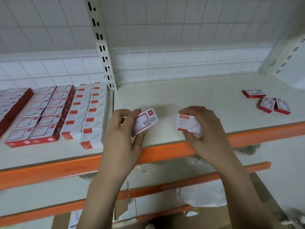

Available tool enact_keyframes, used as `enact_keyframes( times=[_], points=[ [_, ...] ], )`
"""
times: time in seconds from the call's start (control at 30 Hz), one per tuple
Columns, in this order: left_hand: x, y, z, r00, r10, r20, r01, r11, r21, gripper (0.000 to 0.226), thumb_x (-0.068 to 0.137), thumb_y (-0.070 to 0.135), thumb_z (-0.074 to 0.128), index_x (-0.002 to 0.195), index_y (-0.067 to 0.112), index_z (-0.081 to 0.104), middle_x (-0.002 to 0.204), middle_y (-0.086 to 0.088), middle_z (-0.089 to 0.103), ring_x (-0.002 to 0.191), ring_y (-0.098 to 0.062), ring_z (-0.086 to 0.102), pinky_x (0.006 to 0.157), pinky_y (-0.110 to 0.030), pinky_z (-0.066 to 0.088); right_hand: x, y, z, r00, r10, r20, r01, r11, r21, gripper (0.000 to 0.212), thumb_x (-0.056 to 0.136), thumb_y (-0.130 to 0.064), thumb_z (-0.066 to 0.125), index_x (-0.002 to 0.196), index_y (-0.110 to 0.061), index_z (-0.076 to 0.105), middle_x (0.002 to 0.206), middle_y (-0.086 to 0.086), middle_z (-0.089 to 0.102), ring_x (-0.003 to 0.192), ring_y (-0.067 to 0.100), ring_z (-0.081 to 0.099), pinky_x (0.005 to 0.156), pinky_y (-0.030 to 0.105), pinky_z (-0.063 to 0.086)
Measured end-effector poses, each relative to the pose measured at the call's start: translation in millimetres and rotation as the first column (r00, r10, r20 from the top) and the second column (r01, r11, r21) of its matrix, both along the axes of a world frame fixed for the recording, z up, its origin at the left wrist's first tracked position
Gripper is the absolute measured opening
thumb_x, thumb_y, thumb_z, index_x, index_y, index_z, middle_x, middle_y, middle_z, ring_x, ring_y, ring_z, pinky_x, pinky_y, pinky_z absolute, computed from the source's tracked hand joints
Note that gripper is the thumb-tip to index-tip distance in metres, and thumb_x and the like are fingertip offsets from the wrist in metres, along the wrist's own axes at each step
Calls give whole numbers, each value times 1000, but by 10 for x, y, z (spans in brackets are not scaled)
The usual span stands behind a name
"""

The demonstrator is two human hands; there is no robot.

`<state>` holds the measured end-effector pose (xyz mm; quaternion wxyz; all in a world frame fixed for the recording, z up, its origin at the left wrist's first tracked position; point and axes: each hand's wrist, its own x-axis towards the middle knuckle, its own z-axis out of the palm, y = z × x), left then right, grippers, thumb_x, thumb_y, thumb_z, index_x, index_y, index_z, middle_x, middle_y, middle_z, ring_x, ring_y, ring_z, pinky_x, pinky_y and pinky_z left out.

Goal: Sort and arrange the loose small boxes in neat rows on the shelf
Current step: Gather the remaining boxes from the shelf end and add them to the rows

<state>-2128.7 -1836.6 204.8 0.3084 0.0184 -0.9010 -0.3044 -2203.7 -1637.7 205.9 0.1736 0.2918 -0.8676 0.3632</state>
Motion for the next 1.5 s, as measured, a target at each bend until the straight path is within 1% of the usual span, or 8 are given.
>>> enact_keyframes(
  times=[0.13, 0.43, 0.63, 0.8, 0.97, 1.13, 1.27, 1.5],
  points=[
    [221, -16, -73, 999, 26, 42, -25, 999, -21, 49, 80, 28, 59, 126, 13, 55, 103, 4, 47, 93, -17, 49, 83, -38, 46, 169, -63, -83, 1000, -7, 7, 7, 1000, 26, 50, 64, -14, 56, 108, -36, 49, 105, -18, 55, 100, 12, 45, 79, 30, 33],
    [677, -353, -50, 990, 130, 63, -127, 991, -49, 43, 76, 36, 58, 117, 22, 59, 100, 8, 52, 92, -14, 41, 80, -26, 32, 390, -466, -26, 990, 117, 80, -120, 992, 35, 43, 69, -16, 65, 109, -28, 56, 106, -14, 56, 99, 11, 43, 84, 30, 38],
    [846, -904, 35, 987, 159, 17, -158, 986, -50, 47, 69, 38, 54, 115, 28, 59, 99, 14, 52, 94, -18, 45, 80, -30, 33, 508, -974, 85, 976, 166, 138, -169, 986, 12, 45, 74, -15, 74, 113, -27, 55, 109, -10, 46, 96, 0, 47, 79, 6, 37],
    [1047, -1686, 88, 983, 182, 0, -181, 980, -77, 46, 69, 34, 59, 115, 24, 61, 99, 14, 49, 95, -22, 48, 83, -37, 39, 694, -1718, 151, 978, 160, 133, -170, 983, 71, 45, 75, -6, 68, 115, -21, 53, 109, -6, 49, 94, -3, 43, 78, 1, 33],
    [1308, -2441, 108, 978, 207, 21, -204, 975, -90, 49, 69, 24, 64, 117, 18, 61, 100, 11, 48, 96, -19, 45, 83, -31, 34, 958, -2449, 122, 982, 144, 121, -164, 970, 178, 46, 78, -15, 69, 120, -25, 54, 118, -7, 54, 109, 11, 46, 89, 21, 33],
    [1454, -2843, 62, 991, 132, 30, -128, 985, -117, 48, 71, 20, 65, 118, 20, 61, 102, 3, 59, 95, -26, 51, 83, -20, 27, 1224, -2786, 76, 987, 94, 130, -125, 959, 254, 53, 81, -21, 69, 129, -29, 48, 128, -9, 53, 118, 11, 40, 92, 16, 22],
    [1516, -2912, 21, 994, 89, 65, -82, 992, -99, 50, 71, 25, 64, 121, 21, 60, 111, 2, 62, 99, -25, 49, 87, -29, 32, 1336, -2821, 52, 985, 41, 167, -87, 957, 277, 49, 82, -22, 66, 127, -27, 46, 123, -11, 53, 113, 10, 41, 80, 12, 22],
    [1546, -2897, -29, 993, 67, 96, -58, 995, -86, 50, 72, 27, 62, 122, 23, 59, 112, 4, 61, 99, -23, 48, 86, -32, 33, 1320, -2701, -4, 985, -10, 173, -49, 941, 335, 47, 79, -17, 69, 124, -21, 54, 123, -3, 55, 116, 16, 43, 90, 14, 25]
  ],
)
